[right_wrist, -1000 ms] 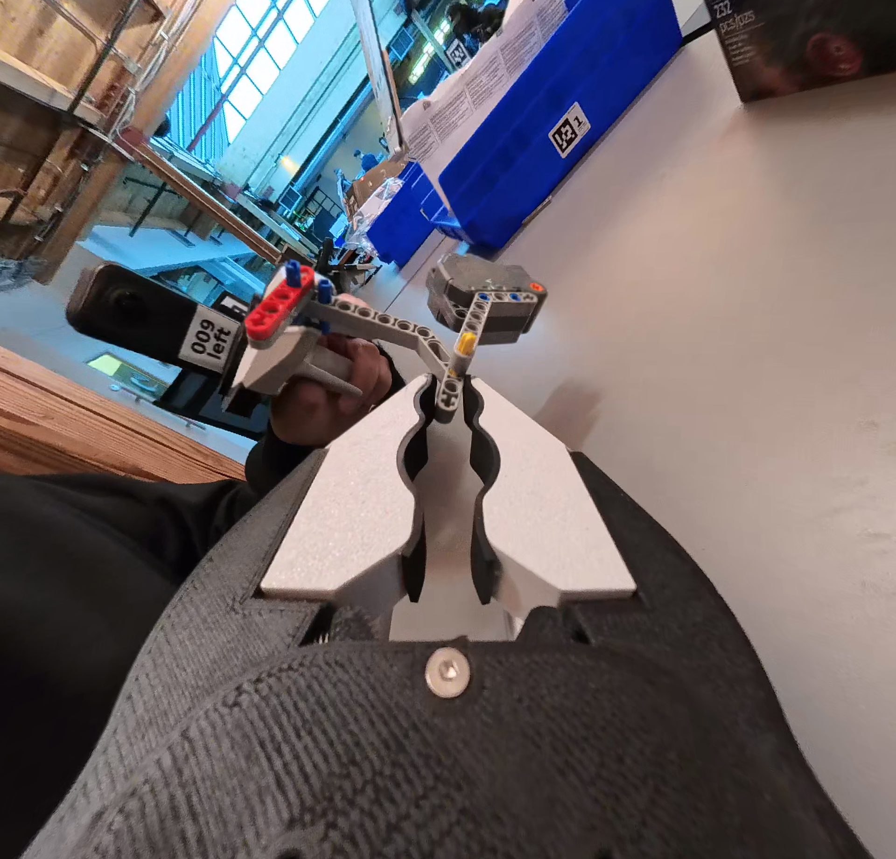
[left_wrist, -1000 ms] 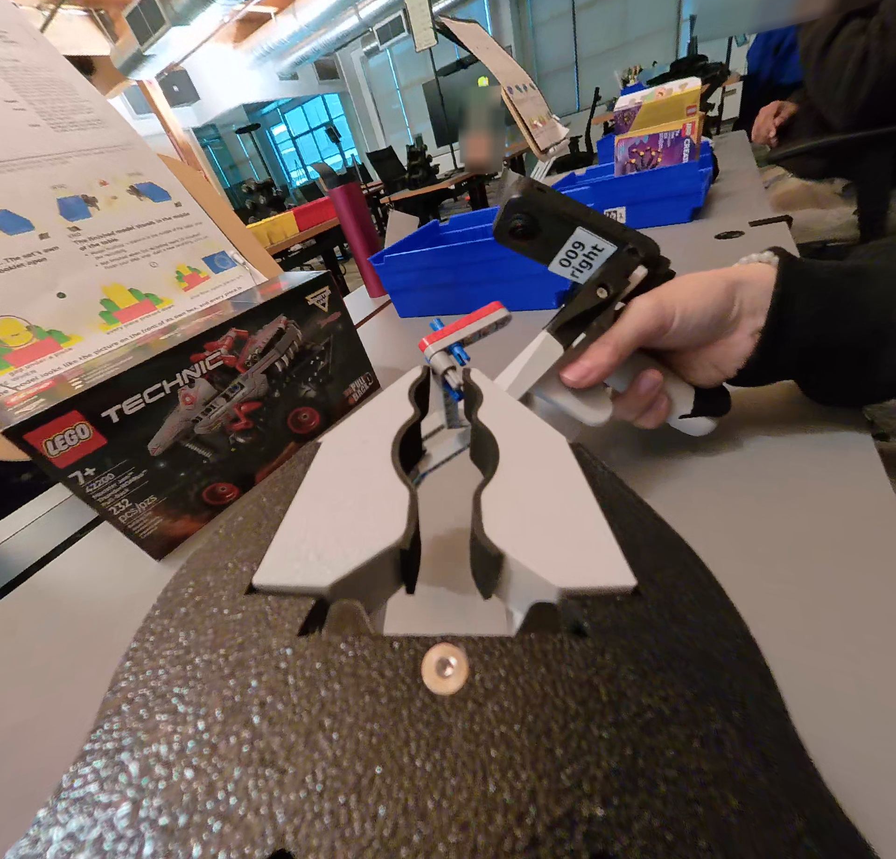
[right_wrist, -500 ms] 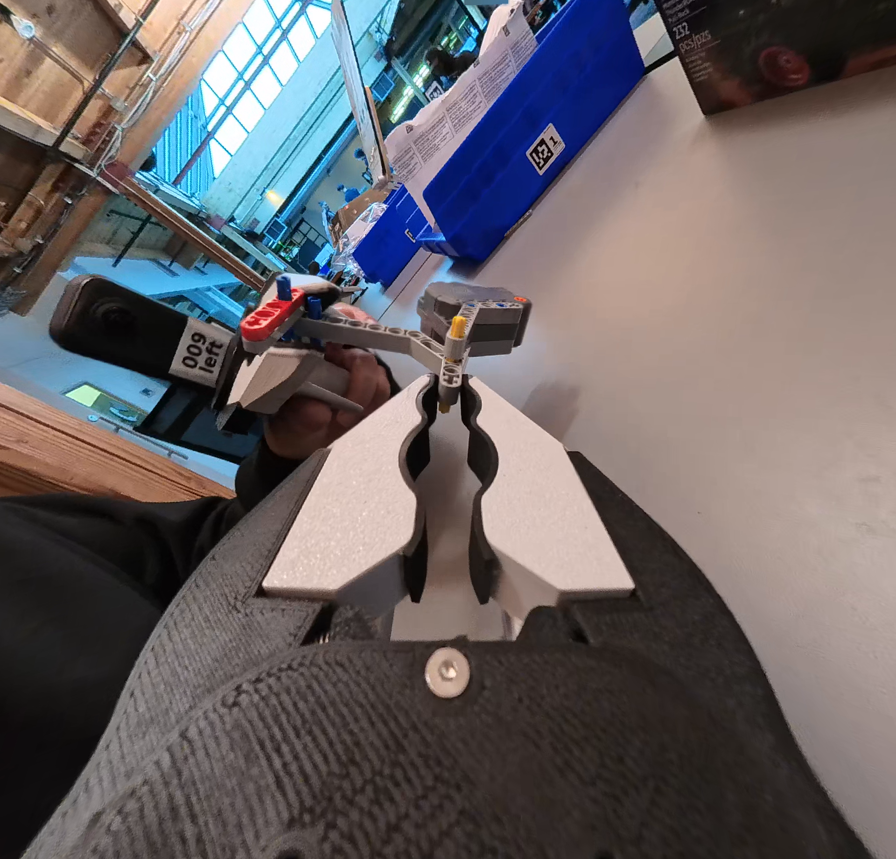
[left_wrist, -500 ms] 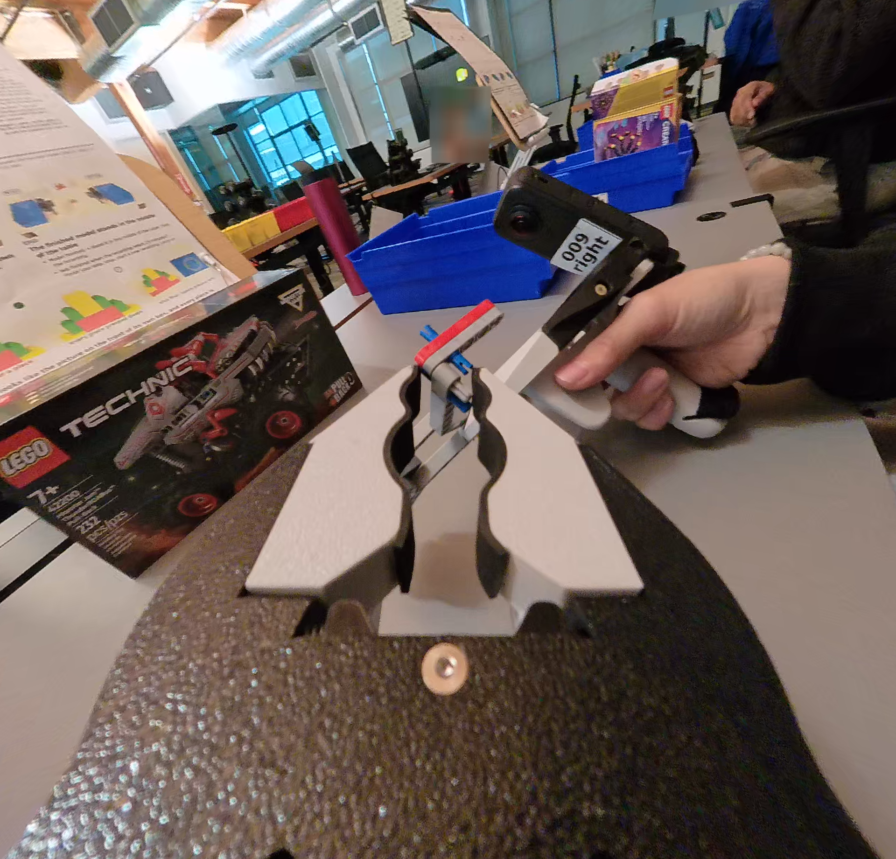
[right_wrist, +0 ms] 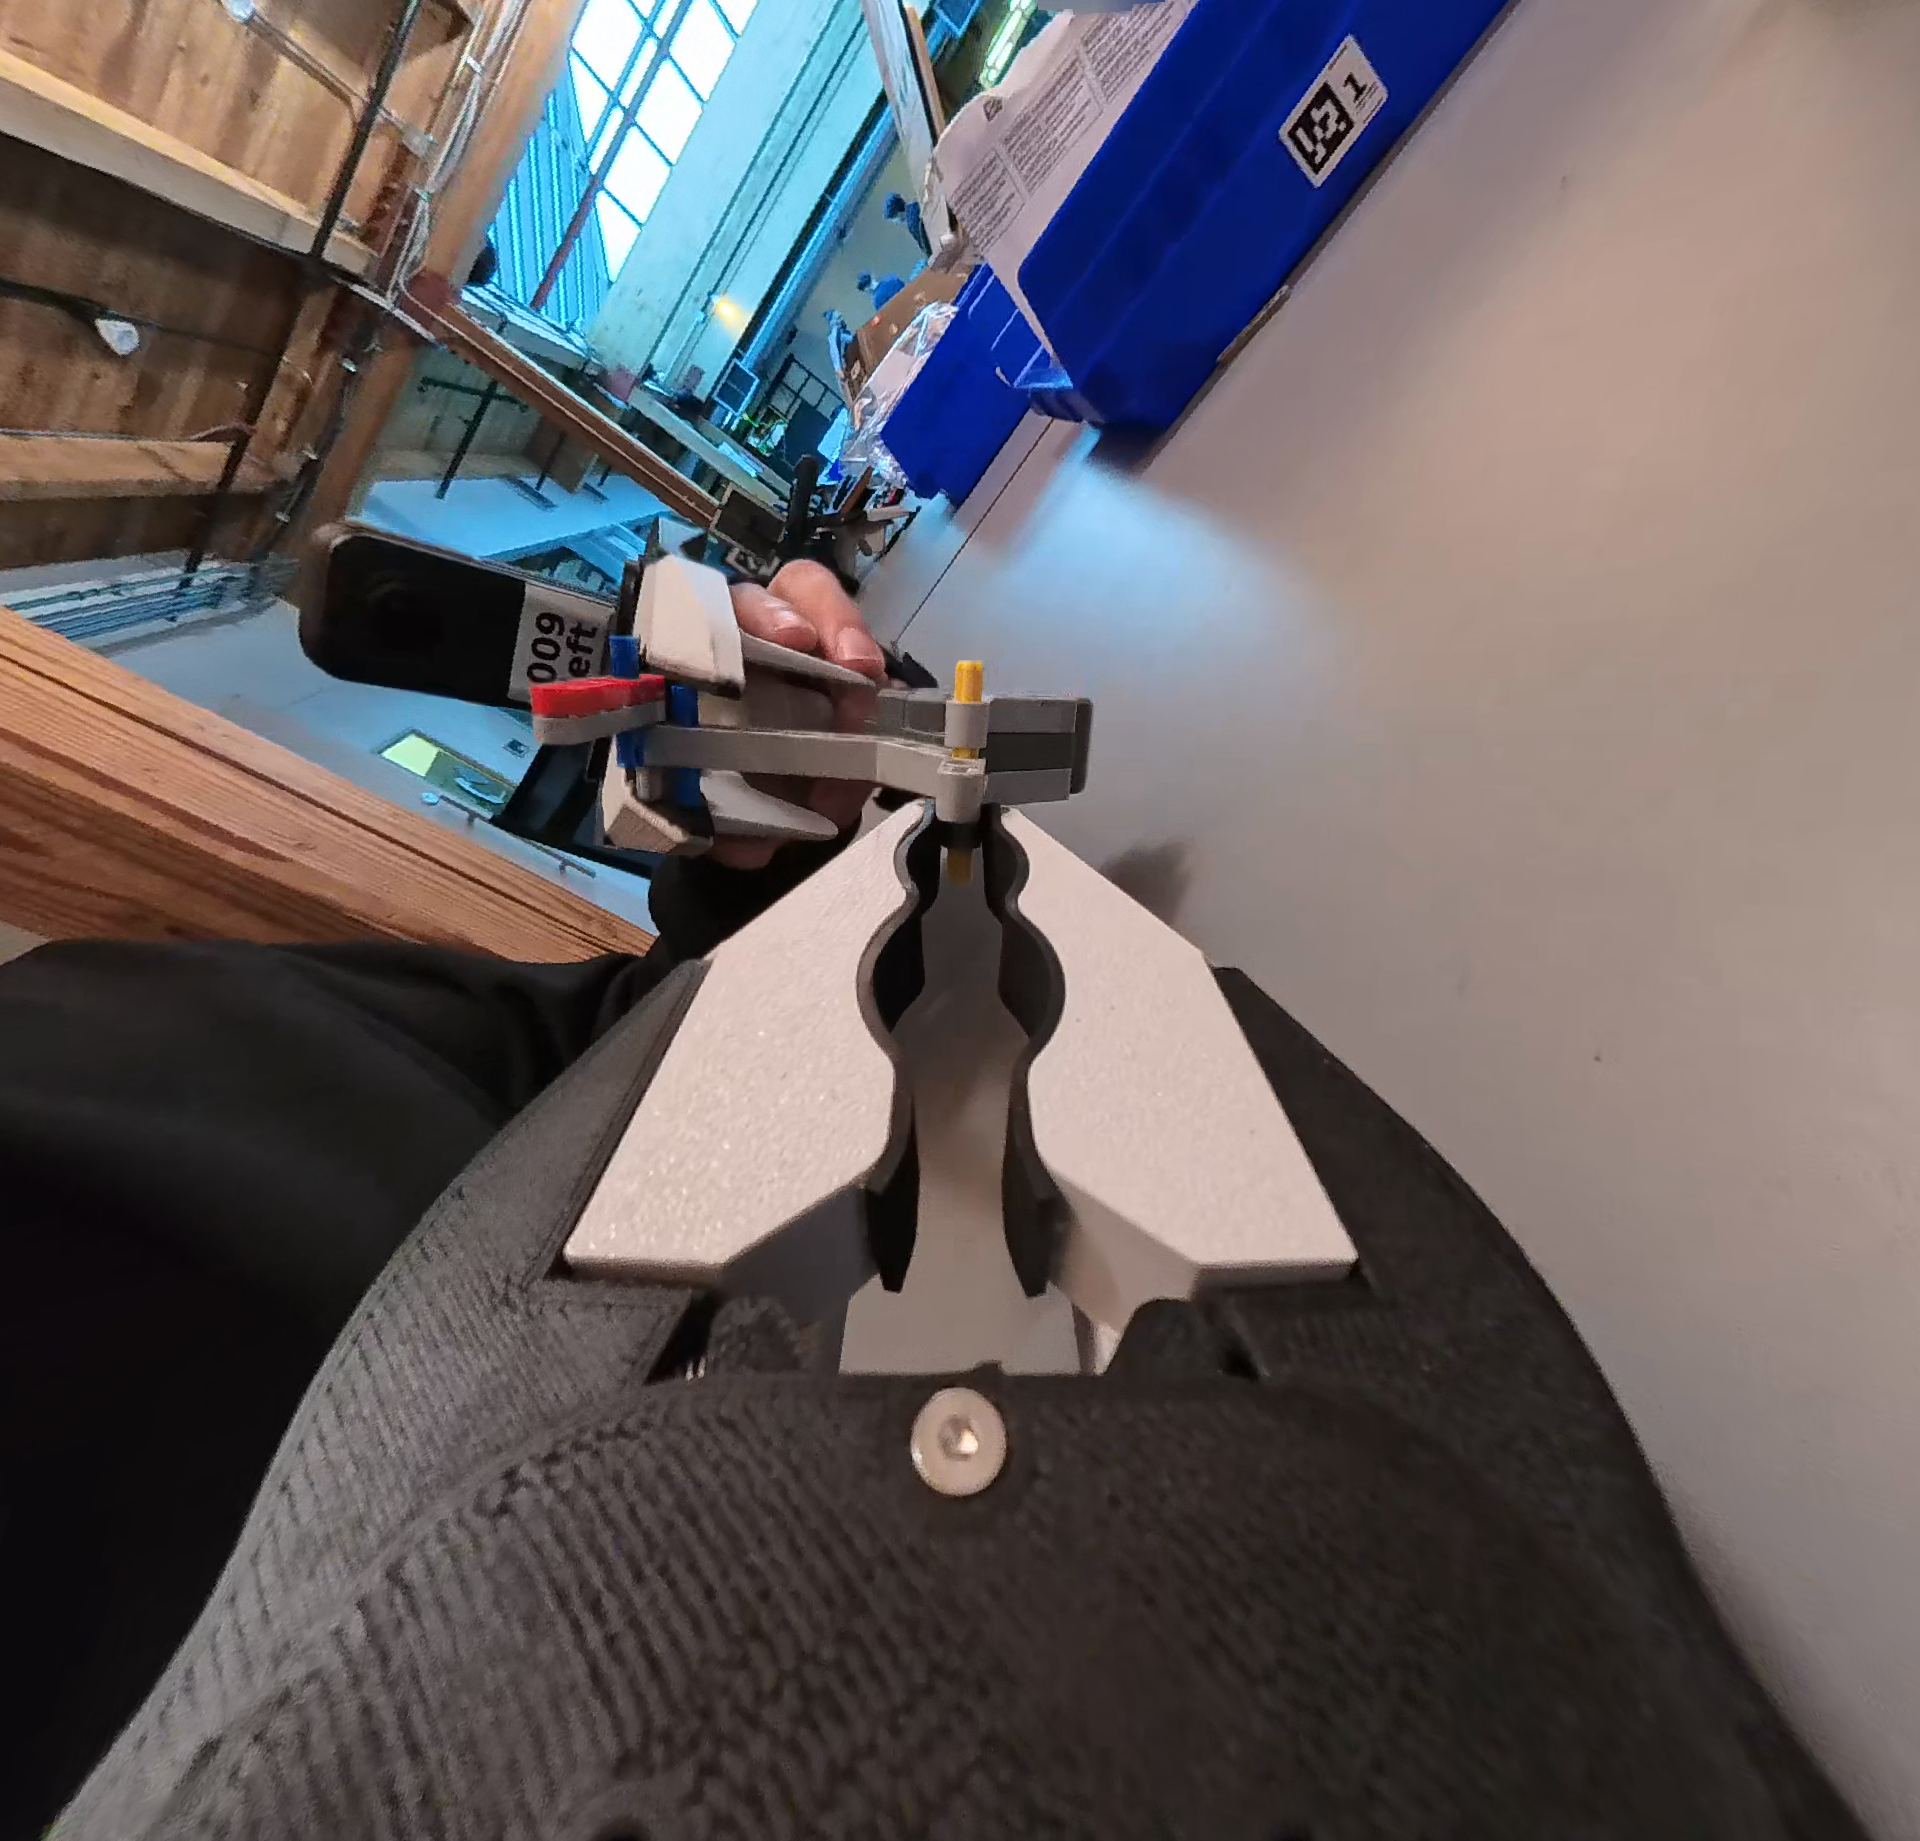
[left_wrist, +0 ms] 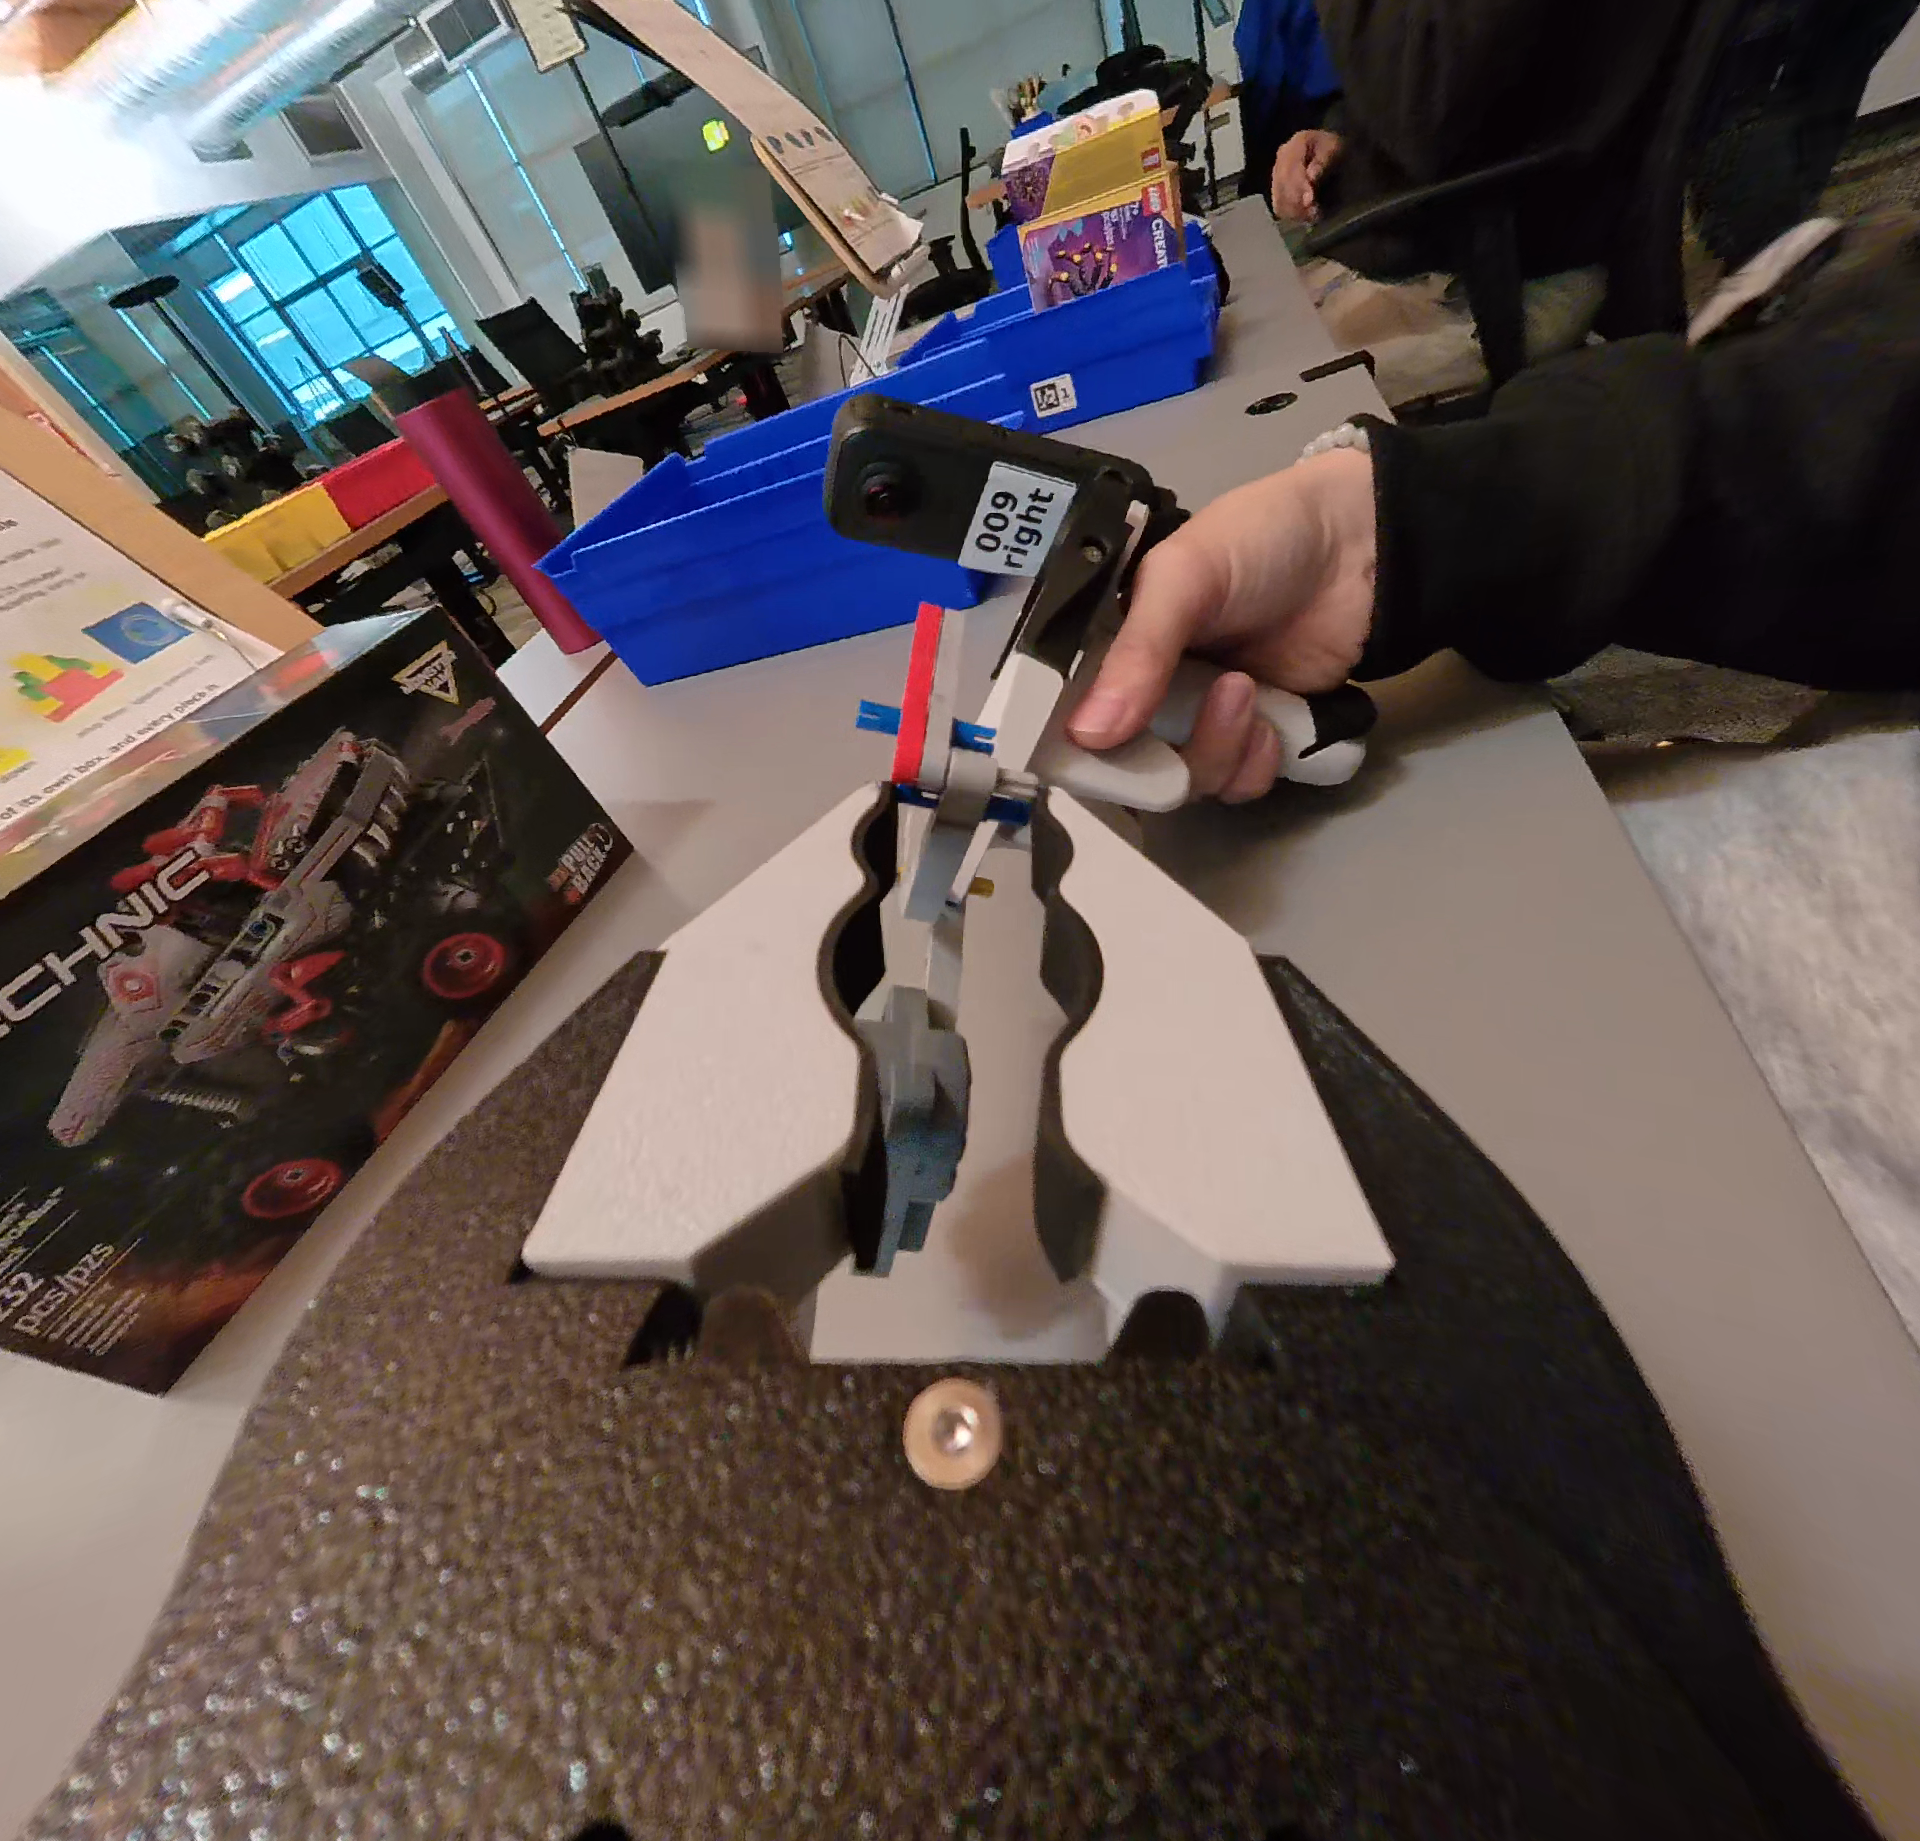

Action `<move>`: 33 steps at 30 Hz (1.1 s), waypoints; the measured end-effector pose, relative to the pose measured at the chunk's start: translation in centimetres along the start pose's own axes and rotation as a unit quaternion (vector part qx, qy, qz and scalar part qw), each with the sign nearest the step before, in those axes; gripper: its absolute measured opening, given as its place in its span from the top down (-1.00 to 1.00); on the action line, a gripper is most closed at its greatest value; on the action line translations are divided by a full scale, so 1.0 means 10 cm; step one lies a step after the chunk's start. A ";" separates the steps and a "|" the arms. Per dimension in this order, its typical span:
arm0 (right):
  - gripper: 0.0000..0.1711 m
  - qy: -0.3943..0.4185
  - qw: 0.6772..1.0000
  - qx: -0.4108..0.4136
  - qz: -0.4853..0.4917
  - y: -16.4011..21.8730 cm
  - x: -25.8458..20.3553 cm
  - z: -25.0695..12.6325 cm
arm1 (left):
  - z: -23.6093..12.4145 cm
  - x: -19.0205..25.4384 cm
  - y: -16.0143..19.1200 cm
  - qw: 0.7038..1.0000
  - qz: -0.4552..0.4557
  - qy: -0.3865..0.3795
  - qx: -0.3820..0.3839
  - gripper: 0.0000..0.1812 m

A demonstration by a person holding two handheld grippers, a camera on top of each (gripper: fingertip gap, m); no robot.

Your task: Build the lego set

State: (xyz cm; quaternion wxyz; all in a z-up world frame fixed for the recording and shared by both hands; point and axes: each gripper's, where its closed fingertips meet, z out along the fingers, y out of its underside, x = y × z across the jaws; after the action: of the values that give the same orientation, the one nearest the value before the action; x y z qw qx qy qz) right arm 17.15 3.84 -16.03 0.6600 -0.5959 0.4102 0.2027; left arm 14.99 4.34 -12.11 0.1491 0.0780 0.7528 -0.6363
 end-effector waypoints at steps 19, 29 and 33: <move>0.85 0.019 0.985 0.120 -0.124 -0.23 -0.49 0.01 | 0.13 -0.20 0.03 0.993 0.011 -0.113 -0.018 0.76; 0.86 -0.025 0.985 0.155 -0.074 -0.25 -0.46 -0.04 | 0.15 -0.15 0.03 0.995 0.020 -0.100 0.000 0.76; 0.96 -0.047 0.981 0.174 -0.072 -0.27 -0.48 -0.05 | 0.14 -0.15 0.02 0.995 0.018 -0.096 0.011 0.76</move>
State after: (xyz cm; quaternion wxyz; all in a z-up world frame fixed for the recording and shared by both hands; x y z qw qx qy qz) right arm 16.22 3.85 -10.53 0.7849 -0.4899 0.3636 0.1082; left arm 16.63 3.14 -12.01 0.2312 0.0318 0.7267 -0.6461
